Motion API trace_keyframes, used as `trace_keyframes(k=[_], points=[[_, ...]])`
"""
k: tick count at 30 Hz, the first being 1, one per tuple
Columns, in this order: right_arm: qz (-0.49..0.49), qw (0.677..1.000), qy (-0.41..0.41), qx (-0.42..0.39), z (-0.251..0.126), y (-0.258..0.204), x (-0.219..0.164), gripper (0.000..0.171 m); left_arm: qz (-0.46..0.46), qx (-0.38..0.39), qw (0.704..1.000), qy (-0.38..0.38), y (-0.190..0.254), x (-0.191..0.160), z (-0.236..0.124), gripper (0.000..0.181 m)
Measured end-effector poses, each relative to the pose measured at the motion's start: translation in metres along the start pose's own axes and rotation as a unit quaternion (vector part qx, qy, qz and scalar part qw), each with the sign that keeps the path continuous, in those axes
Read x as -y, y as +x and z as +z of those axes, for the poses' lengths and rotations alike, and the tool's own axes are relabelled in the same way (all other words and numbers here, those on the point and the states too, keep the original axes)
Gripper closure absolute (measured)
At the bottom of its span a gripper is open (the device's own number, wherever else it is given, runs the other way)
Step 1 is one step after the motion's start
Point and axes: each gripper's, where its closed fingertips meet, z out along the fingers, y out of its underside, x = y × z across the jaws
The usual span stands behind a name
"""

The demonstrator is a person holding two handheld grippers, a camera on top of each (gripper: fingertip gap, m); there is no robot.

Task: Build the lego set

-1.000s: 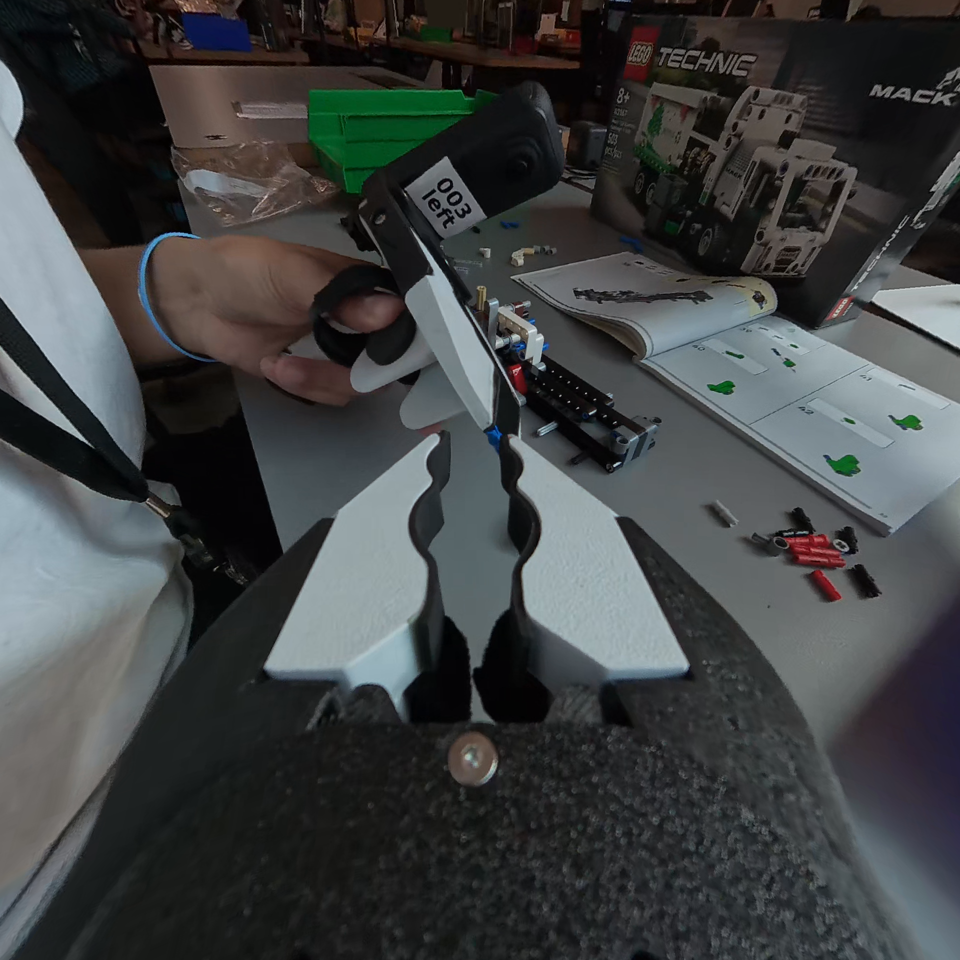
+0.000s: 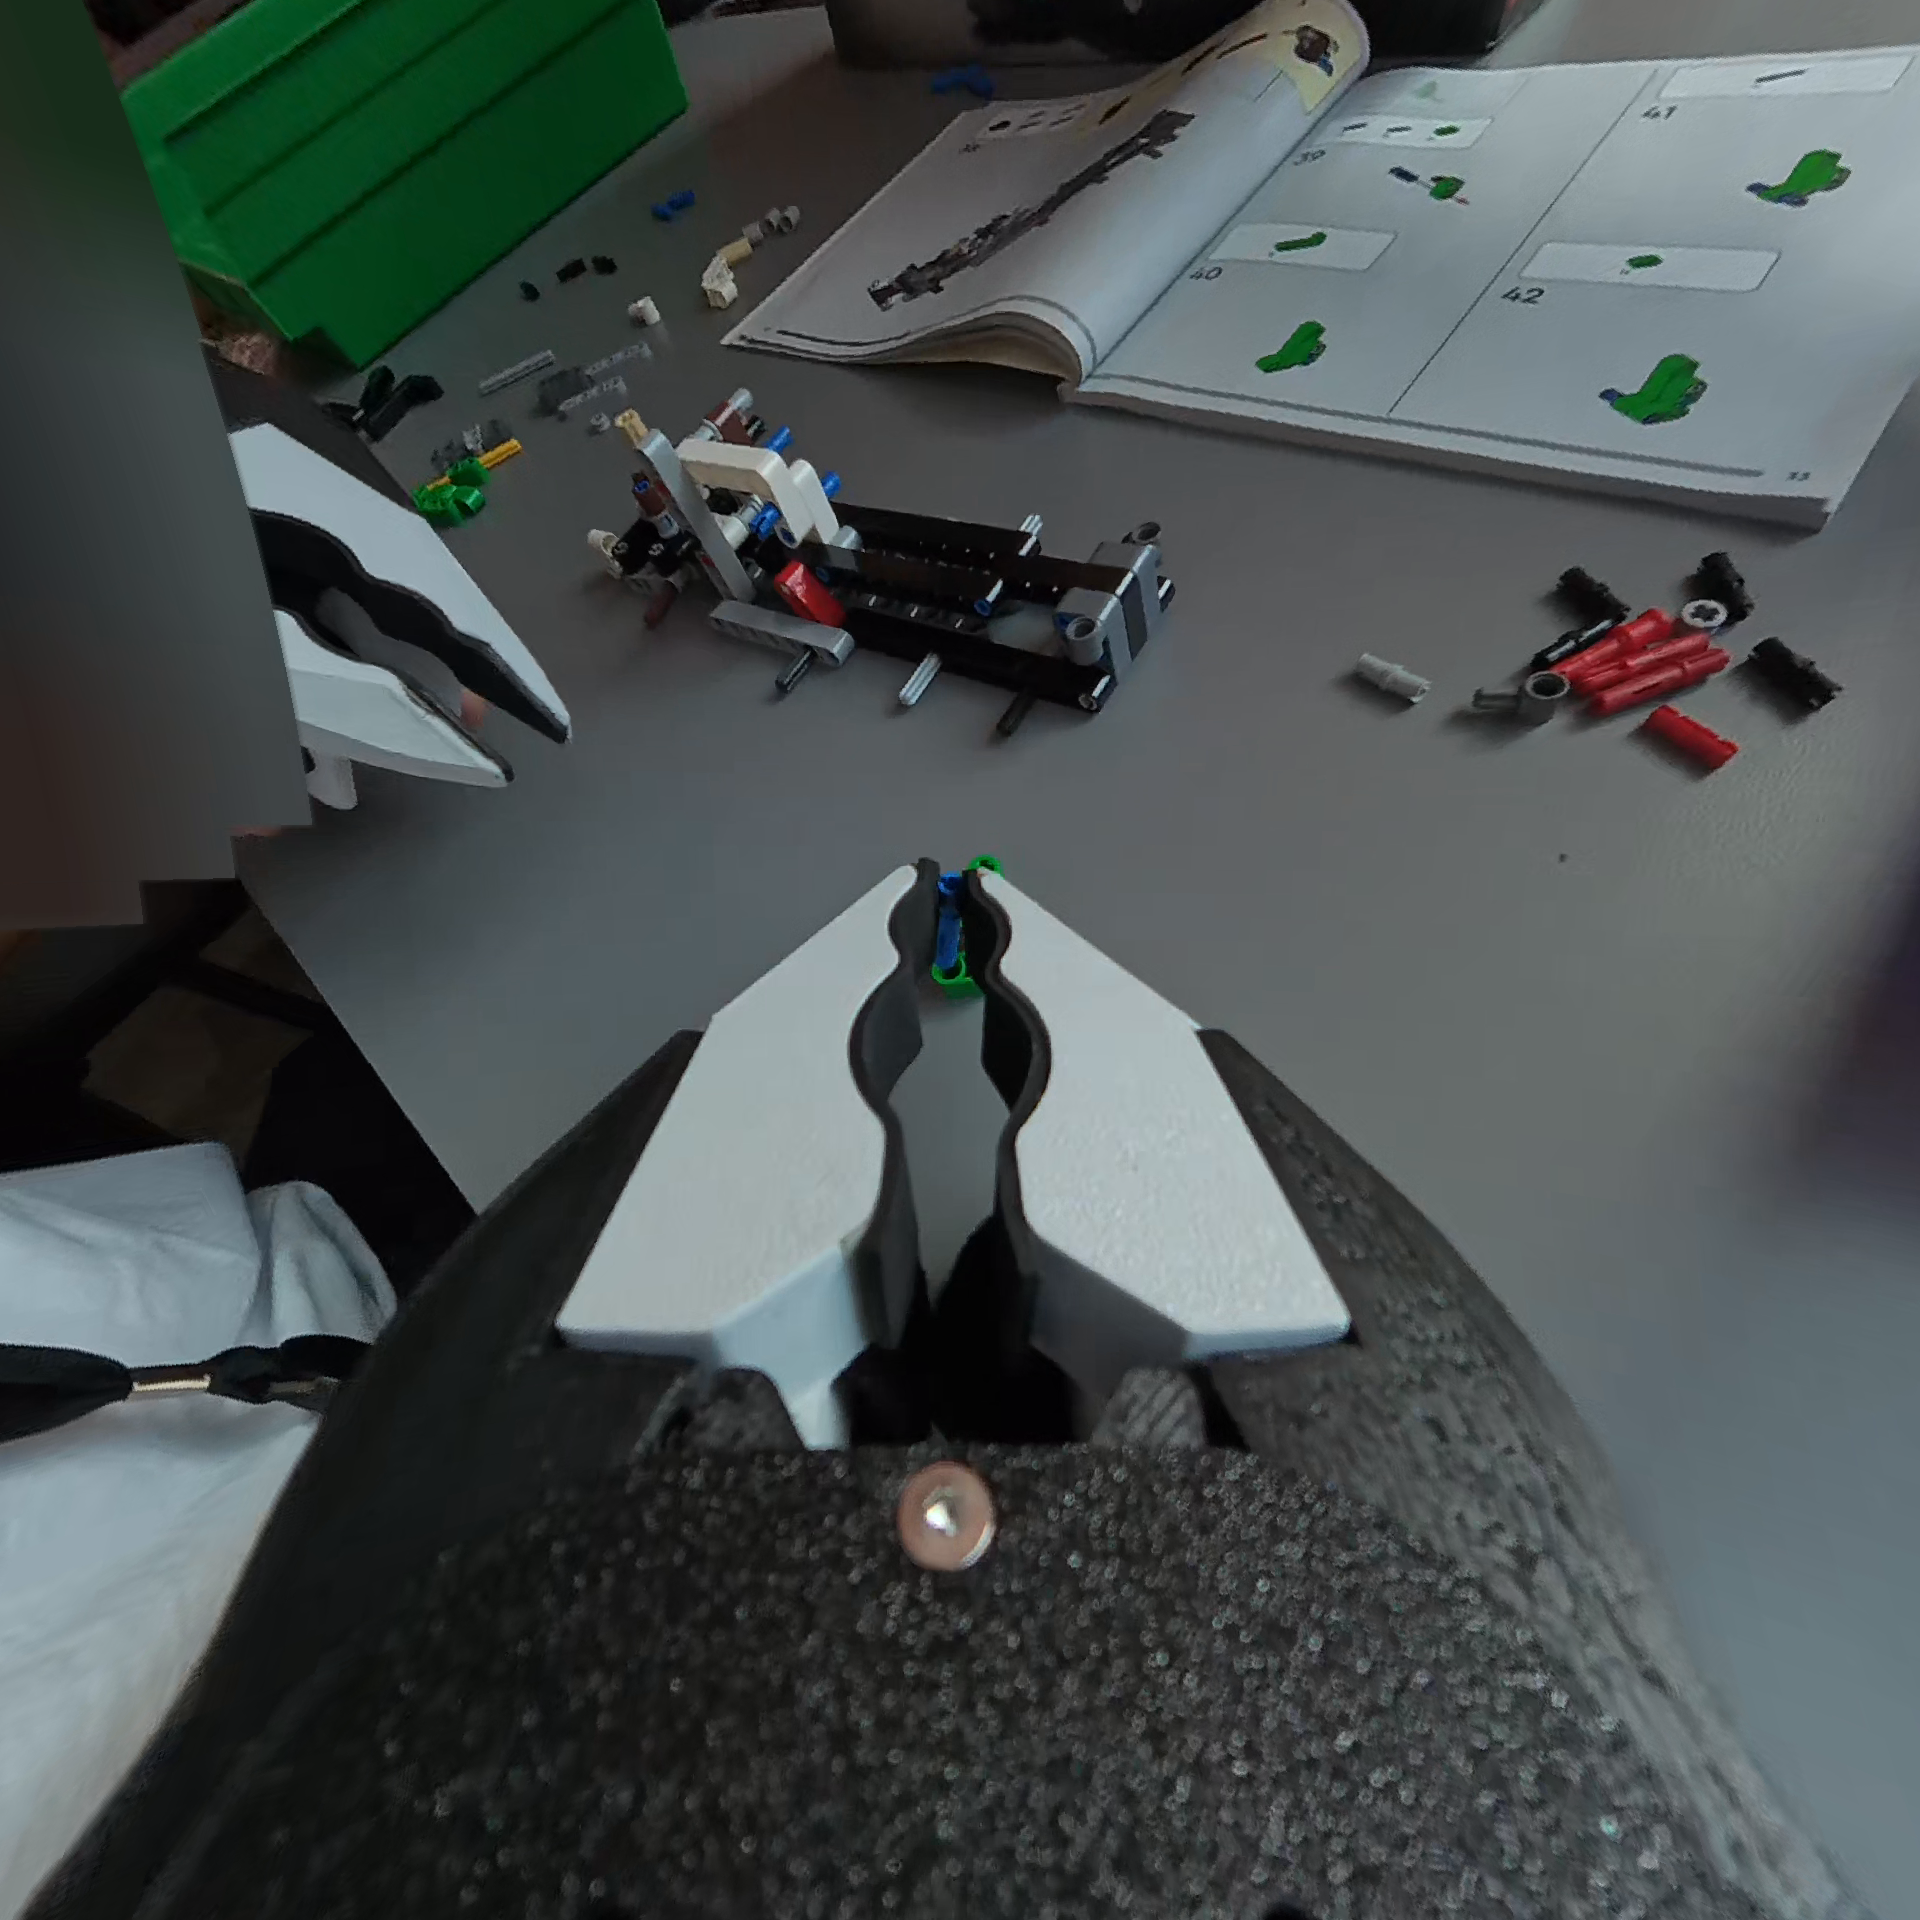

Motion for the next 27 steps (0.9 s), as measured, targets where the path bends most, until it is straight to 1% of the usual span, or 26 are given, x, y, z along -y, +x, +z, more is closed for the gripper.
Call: trace_keyframes(k=[1, 3, 6, 8, 9, 11, 13, 16, 18, 19, 21, 24, 27], points=[[0.009, 1.000, 0.001, -0.010, 0.001, 0.002, 0.000, 0.168, 0.004, -0.004, 1.000, -0.013, -0.001, -0.003, 0.000, 0.168], [0.008, 1.000, -0.002, -0.022, 0.003, 0.001, 0.000, 0.168, 0.008, -0.020, 0.999, -0.038, 0.002, -0.004, 0.007, 0.160], [0.019, 0.999, -0.009, -0.027, 0.004, -0.002, -0.001, 0.168, 0.066, -0.033, 0.996, -0.050, 0.009, 0.006, 0.026, 0.148], [0.058, 0.998, 0.003, -0.002, 0.001, -0.010, 0.004, 0.168, 0.111, -0.030, 0.992, -0.060, 0.008, 0.012, 0.042, 0.145], [0.088, 0.995, 0.019, 0.029, -0.001, -0.017, 0.010, 0.168, 0.120, -0.039, 0.990, -0.064, 0.009, 0.015, 0.049, 0.145], [0.167, 0.980, 0.053, 0.097, -0.009, -0.035, 0.023, 0.168, 0.104, -0.080, 0.989, -0.073, 0.017, 0.019, 0.060, 0.146], [0.200, 0.968, 0.082, 0.129, -0.015, -0.044, 0.030, 0.168, 0.082, -0.129, 0.986, -0.064, 0.031, 0.025, 0.062, 0.154], [0.193, 0.967, 0.112, 0.126, -0.020, -0.048, 0.031, 0.168, 0.064, -0.162, 0.984, -0.027, 0.041, 0.034, 0.059, 0.163], [0.179, 0.968, 0.122, 0.127, -0.020, -0.052, 0.029, 0.168, 0.072, -0.155, 0.985, -0.017, 0.039, 0.034, 0.058, 0.175], [0.175, 0.969, 0.123, 0.123, -0.020, -0.053, 0.028, 0.168, 0.083, -0.147, 0.985, -0.020, 0.038, 0.032, 0.059, 0.178], [0.153, 0.973, 0.123, 0.120, -0.018, -0.055, 0.024, 0.168, 0.100, -0.137, 0.985, -0.030, 0.037, 0.026, 0.059, 0.179], [0.105, 0.980, 0.114, 0.126, -0.019, -0.059, 0.018, 0.167, 0.161, -0.119, 0.979, -0.038, 0.035, 0.021, 0.056, 0.179], [0.058, 0.984, 0.109, 0.125, -0.020, -0.060, 0.014, 0.162, 0.198, -0.098, 0.974, -0.049, 0.030, 0.016, 0.057, 0.179]])
